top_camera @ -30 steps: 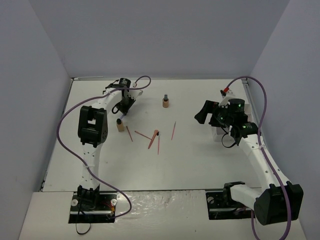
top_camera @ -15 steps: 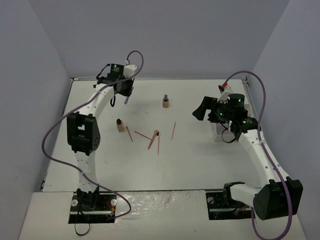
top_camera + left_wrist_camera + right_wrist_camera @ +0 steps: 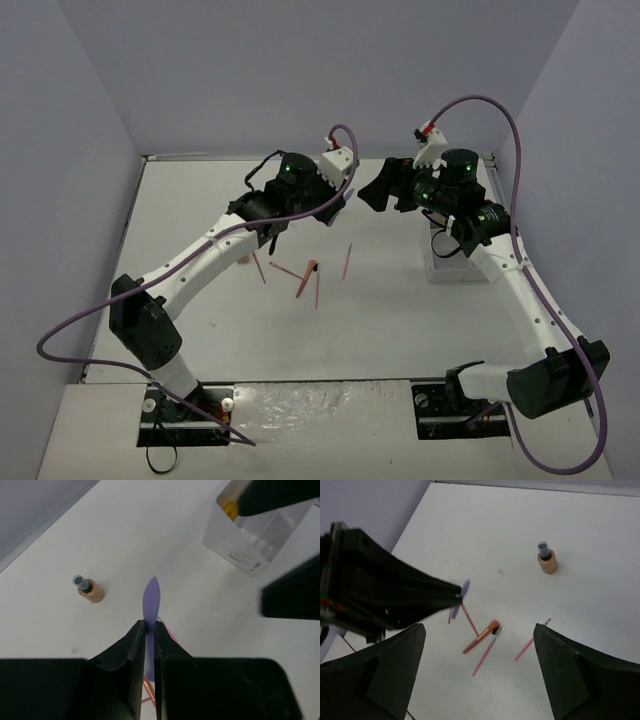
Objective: Organize the makeup
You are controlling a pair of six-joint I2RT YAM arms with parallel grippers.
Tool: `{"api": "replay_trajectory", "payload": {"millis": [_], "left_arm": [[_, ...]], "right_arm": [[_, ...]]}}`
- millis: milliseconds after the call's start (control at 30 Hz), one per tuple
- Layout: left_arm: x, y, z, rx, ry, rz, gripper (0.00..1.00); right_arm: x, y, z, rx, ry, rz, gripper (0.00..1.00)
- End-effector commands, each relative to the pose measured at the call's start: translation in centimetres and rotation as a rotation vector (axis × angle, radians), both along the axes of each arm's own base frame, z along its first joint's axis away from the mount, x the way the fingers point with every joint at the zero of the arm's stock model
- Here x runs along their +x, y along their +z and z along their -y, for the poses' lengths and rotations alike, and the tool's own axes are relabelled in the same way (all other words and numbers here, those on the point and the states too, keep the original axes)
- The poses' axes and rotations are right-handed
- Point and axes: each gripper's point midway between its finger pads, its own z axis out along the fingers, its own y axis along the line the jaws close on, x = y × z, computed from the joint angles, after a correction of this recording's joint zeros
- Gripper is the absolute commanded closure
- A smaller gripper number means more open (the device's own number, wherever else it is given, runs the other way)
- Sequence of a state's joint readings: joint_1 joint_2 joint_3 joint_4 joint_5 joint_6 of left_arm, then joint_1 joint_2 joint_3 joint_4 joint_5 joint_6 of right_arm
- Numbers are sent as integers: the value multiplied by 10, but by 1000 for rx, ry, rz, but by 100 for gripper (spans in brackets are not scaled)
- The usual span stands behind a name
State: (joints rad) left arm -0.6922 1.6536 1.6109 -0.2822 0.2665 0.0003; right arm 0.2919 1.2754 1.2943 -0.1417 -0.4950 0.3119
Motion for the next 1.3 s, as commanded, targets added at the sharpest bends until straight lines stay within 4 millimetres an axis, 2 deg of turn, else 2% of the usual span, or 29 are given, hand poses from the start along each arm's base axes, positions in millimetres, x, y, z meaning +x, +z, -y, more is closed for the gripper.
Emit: {"api": "replay_trajectory", "payload": {"millis": [0,100,300,567,800,1000,1167,1267], "left_arm": [[-16,74,6,-160,42,128,100],[-31,77,18,-194,24,129,100],[-45,80,29,-238,18,118,100],[-45,86,39,-287,16,104,100],[-45,90,42,-320,20,93,100],[-44,88,46,-333,17,74,100],[-43,81,52,-333,10,48,100],[-42,76,53,-326,17,33,100]], "right_arm": [[15,46,-4,26,-32,133,20],[17,50,-5,34,-47,143,24],[14,40,-9,37,-44,120,34],[6,31,-18,35,-13,104,46],[2,11,-23,19,-8,69,54],[0,8,-23,14,-9,78,70],[0,7,-21,3,-19,88,99],[0,5,-19,-1,-28,89,100]]}}
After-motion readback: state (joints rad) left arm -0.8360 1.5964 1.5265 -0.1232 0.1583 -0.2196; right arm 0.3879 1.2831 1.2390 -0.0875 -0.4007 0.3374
